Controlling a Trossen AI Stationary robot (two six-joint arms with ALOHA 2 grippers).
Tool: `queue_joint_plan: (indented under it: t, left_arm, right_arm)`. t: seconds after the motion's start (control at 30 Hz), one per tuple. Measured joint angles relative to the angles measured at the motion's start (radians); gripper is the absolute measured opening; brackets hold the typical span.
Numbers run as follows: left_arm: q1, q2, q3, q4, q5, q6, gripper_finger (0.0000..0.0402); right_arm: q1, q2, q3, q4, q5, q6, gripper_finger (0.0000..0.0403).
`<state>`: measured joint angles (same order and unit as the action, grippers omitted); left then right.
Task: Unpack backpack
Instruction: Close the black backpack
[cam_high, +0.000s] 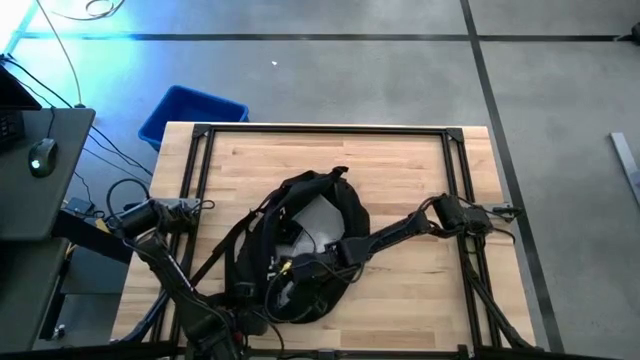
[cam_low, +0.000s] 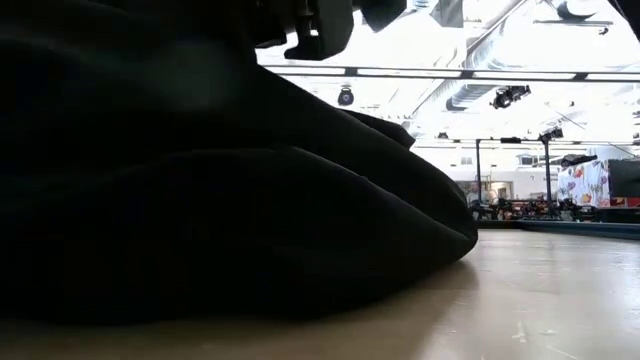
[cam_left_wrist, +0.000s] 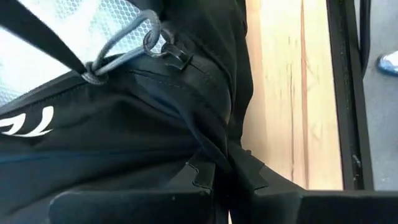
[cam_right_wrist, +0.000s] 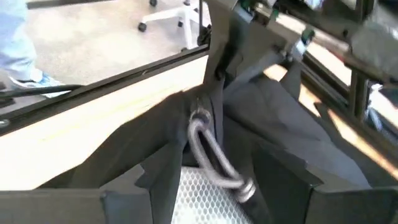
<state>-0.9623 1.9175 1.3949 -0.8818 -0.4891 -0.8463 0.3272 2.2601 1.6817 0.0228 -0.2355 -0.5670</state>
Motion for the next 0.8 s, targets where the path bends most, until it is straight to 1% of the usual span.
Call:
queue_joint_plan:
  t: [0.23, 0.37, 0.5, 0.63, 0.7, 0.8]
  left_arm:
    - [0.025, 0.000, 0.000, 0.000, 0.034, 0.096, 0.0000]
    - [0.033, 0.000, 0.005, 0.000, 0.039, 0.144, 0.0000]
    - [0.045, -0.001, 0.009, 0.003, 0.055, 0.207, 0.0000]
    - [0.055, -0.001, 0.010, 0.005, 0.076, 0.222, 0.0000]
    - [0.059, -0.001, 0.010, 0.004, 0.078, 0.222, 0.0000]
    - [0.060, -0.001, 0.010, 0.004, 0.086, 0.202, 0.0000]
  right_arm:
    - [0.000, 0.024, 0.000, -0.001, 0.018, 0.009, 0.0174]
    - [0.001, 0.041, 0.000, 0.003, 0.019, 0.009, 0.0156]
    - [0.004, 0.057, 0.000, 0.005, 0.025, 0.009, 0.0129]
    - [0.005, 0.067, 0.000, -0.009, 0.034, 0.009, 0.0099]
    - [0.009, 0.067, 0.000, -0.038, 0.066, 0.009, 0.0075]
    - [0.020, 0.066, 0.002, -0.076, 0.134, 0.008, 0.0024]
